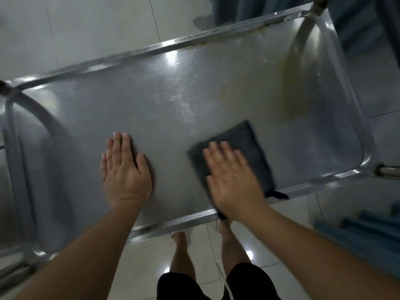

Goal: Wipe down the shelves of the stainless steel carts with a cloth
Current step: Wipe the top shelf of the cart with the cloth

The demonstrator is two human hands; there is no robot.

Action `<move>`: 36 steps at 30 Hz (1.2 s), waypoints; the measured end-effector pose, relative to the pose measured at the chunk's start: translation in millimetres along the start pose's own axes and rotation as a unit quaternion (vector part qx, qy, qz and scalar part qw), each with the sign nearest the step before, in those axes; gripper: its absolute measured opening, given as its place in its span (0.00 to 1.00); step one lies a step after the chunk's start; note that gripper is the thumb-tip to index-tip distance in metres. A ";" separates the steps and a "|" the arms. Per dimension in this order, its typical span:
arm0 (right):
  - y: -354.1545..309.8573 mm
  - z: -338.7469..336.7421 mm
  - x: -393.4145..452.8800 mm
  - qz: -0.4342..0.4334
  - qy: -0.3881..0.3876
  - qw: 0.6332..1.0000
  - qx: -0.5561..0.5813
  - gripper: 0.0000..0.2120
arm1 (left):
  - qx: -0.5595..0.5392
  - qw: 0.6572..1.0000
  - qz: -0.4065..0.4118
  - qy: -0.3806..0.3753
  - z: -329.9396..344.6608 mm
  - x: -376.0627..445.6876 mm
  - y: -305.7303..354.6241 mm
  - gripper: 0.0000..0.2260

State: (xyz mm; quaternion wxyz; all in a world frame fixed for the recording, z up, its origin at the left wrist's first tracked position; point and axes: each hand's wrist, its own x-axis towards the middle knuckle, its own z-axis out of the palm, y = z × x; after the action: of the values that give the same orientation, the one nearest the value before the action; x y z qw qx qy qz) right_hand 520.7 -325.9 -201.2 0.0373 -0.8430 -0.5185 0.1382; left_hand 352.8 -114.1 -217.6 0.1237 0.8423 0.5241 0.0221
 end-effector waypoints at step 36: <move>64.9 -48.0 166.7 -0.123 -0.006 0.992 -0.022 0.31 | 0.009 1.000 0.016 0.016 4.6 -0.6 -3.4 0.33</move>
State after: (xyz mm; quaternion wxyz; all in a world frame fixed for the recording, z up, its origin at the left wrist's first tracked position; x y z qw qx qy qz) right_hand 660.5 -204.5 -200.9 0.0323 -0.7728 -0.6211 0.1262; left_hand 350.4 -114.0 -222.8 0.1071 0.8515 0.5123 0.0327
